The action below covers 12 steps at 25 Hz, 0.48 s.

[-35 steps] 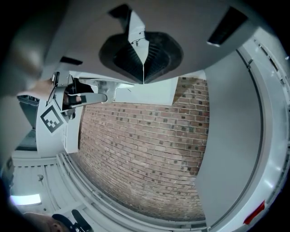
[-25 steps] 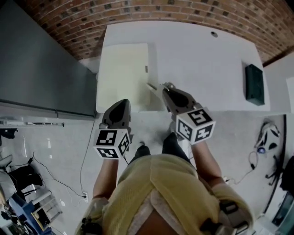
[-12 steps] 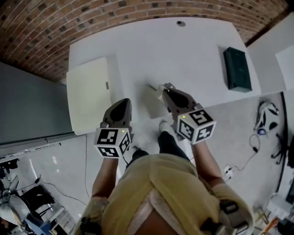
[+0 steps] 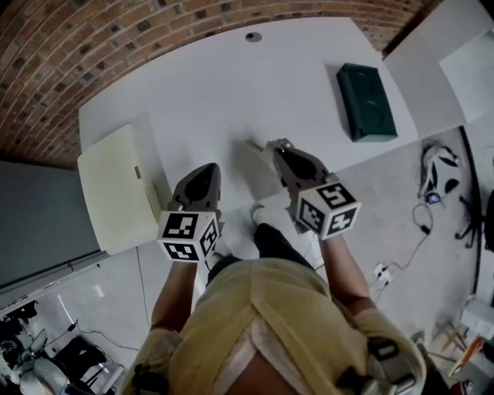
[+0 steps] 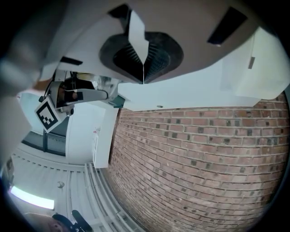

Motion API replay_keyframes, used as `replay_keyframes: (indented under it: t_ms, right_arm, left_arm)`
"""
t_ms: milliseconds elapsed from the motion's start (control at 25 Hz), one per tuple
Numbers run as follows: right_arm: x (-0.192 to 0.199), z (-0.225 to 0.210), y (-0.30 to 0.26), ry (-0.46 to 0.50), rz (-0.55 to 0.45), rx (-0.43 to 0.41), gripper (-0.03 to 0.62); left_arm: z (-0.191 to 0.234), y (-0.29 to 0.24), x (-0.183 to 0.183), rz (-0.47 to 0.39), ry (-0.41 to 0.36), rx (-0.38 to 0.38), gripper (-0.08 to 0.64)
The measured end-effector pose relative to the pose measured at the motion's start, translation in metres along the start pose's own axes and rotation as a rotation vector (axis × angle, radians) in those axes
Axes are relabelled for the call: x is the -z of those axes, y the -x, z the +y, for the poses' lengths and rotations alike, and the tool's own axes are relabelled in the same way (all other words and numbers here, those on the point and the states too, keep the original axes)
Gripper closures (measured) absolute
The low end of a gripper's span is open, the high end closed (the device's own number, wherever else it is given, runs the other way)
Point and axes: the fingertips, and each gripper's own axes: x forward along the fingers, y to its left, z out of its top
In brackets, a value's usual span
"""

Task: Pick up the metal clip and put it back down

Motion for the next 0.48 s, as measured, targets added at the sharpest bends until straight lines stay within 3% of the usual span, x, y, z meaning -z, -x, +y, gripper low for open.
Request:
replay_keyframes:
  t_ms: [480]
  right_arm:
    - [0.006,-0.088,0.028,-0.096,-0.091,0.147,0.563]
  left_arm:
    - [-0.052,-0.07,-0.015,0.038,-0.056,0.126,0.555]
